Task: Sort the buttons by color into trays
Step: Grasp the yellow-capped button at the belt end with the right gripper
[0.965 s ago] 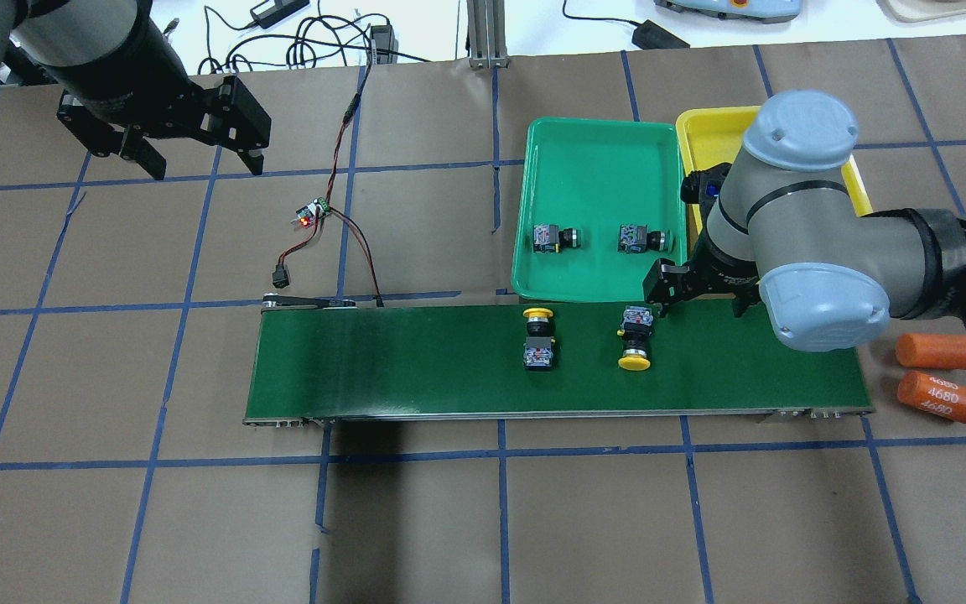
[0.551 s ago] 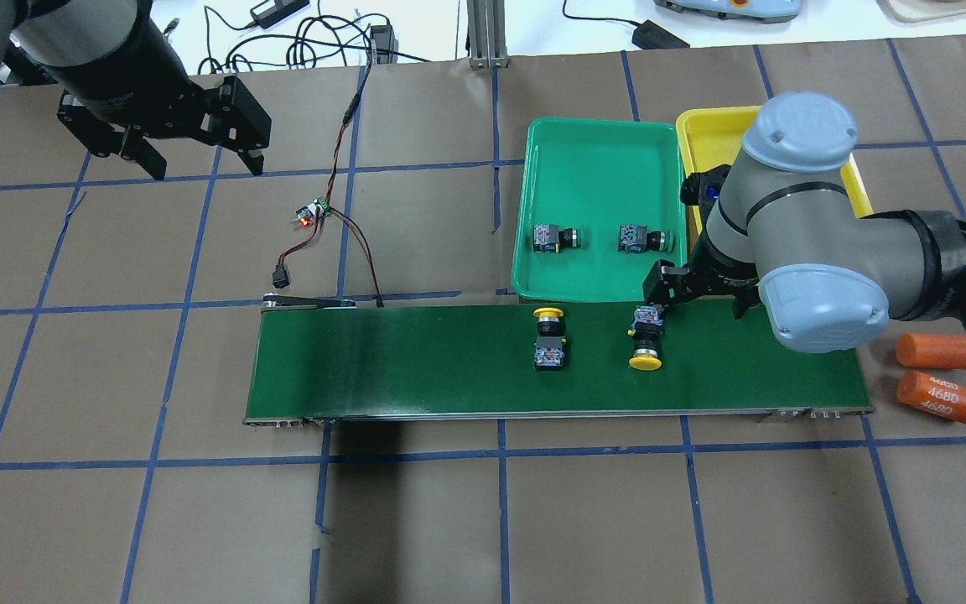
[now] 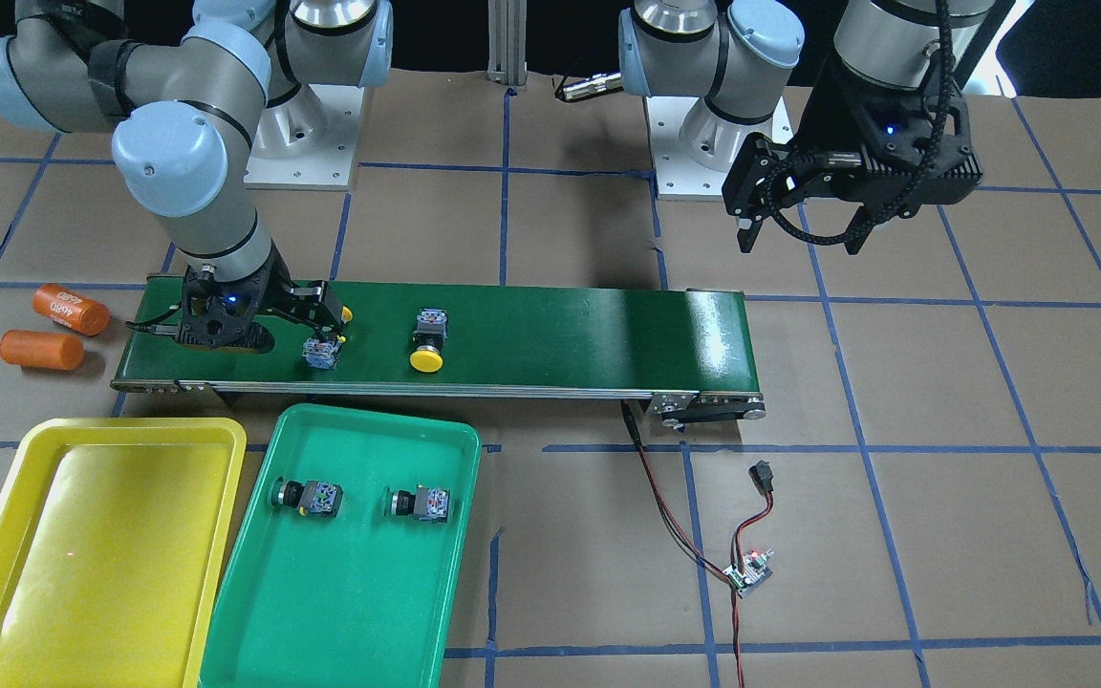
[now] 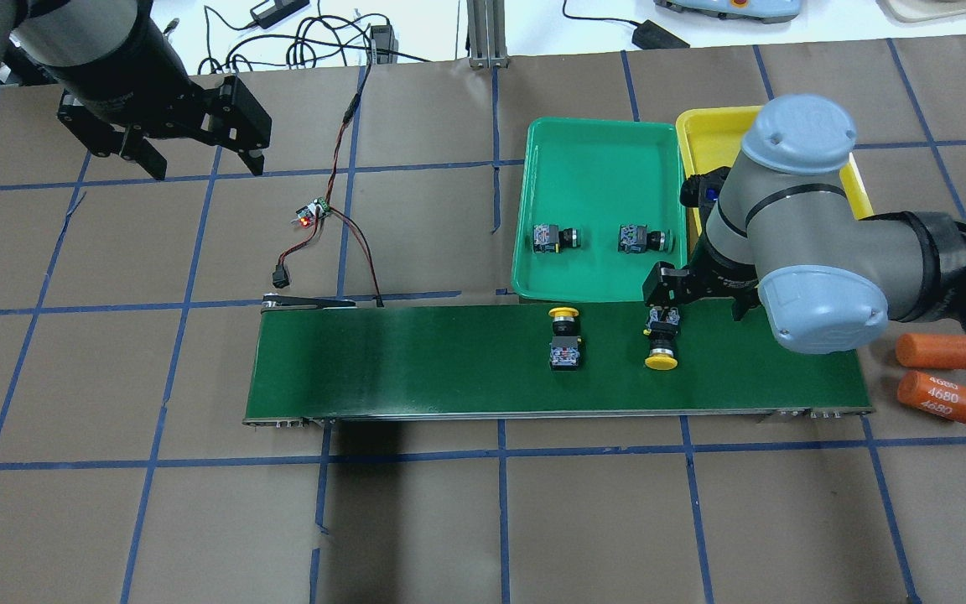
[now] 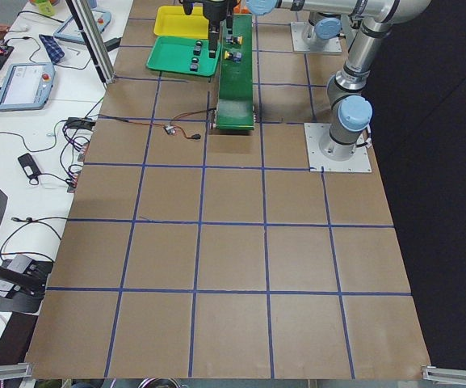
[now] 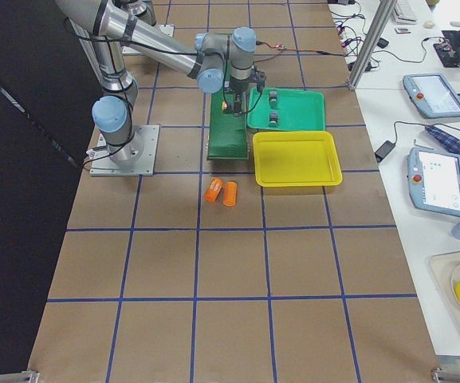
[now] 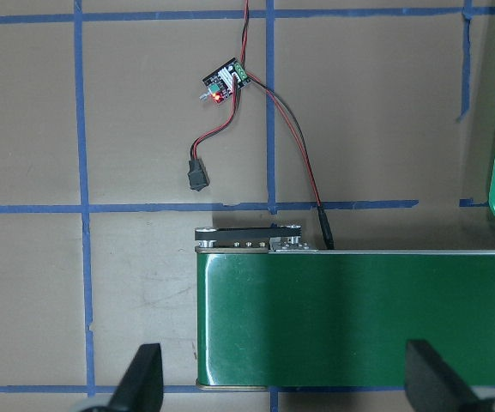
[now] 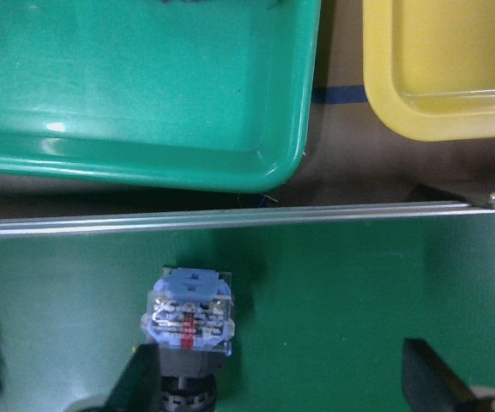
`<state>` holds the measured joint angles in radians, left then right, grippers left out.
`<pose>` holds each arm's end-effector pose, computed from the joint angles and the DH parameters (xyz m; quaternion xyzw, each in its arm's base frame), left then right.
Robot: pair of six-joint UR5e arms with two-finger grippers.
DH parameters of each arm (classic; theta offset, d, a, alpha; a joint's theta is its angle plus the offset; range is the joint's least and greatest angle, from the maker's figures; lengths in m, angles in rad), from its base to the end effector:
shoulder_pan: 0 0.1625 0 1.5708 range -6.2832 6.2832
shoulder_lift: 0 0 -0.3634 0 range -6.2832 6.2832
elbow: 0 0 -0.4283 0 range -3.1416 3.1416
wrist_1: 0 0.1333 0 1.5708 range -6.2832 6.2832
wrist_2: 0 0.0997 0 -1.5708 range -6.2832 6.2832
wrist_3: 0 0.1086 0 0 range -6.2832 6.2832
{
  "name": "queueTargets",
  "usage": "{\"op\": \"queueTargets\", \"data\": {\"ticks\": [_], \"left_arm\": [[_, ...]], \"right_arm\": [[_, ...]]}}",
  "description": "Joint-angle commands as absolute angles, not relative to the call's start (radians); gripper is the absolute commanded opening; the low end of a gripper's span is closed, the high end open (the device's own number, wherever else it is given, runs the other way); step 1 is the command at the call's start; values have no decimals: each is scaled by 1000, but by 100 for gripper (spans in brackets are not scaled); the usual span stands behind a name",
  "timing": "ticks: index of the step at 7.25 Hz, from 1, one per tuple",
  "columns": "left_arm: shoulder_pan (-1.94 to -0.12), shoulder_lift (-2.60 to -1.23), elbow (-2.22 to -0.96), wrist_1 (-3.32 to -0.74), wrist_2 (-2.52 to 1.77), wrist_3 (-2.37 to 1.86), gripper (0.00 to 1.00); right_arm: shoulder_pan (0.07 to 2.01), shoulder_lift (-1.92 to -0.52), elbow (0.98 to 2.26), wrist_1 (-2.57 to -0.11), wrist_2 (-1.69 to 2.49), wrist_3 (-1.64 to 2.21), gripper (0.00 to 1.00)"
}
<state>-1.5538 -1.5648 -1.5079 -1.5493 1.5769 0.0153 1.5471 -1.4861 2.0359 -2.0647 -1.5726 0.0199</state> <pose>-0.1235 -0.5364 0.4562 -0.0010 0.9990 -0.0451 0.0038 0.1215 -0.4924 0.1868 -0.0218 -0.9994 -0.0279 0.0009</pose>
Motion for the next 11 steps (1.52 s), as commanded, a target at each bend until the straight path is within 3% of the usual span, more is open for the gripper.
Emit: {"op": "queueTargets", "data": {"ticks": [1,6,7,8,9,10,11], "left_arm": [[-1554,-1565,-1508,-1549,1577,15,100],[-1554,-1560,-1508,-1551,1583,18,100],[-1552,-1562,-1508,-1549,1580,18,100],[-1552,-1562,-1508,-1549,1580,18,100],[-1554,-1563,-1509,-1549,1578,17,100],[-1552,-1563,-1508,-1549,1577,17,100],[-1552,-1563,-1508,-1549,1577,17,100]], "right_arm": [[1548,-1485,2037,-2065,-1574,18,100],[1546,-1443,2060,-2063,-1586,15,100],[1546,-1443,2056,-2063,-1589,15,77],[1545,-1447,2056,-2053,-1589,18,44],[1543,-1450,2051,-2051,-1589,17,19],[1542,-1451,2046,-2051,-1589,15,3],[1542,-1451,2043,-2057,-1589,15,2]]}}
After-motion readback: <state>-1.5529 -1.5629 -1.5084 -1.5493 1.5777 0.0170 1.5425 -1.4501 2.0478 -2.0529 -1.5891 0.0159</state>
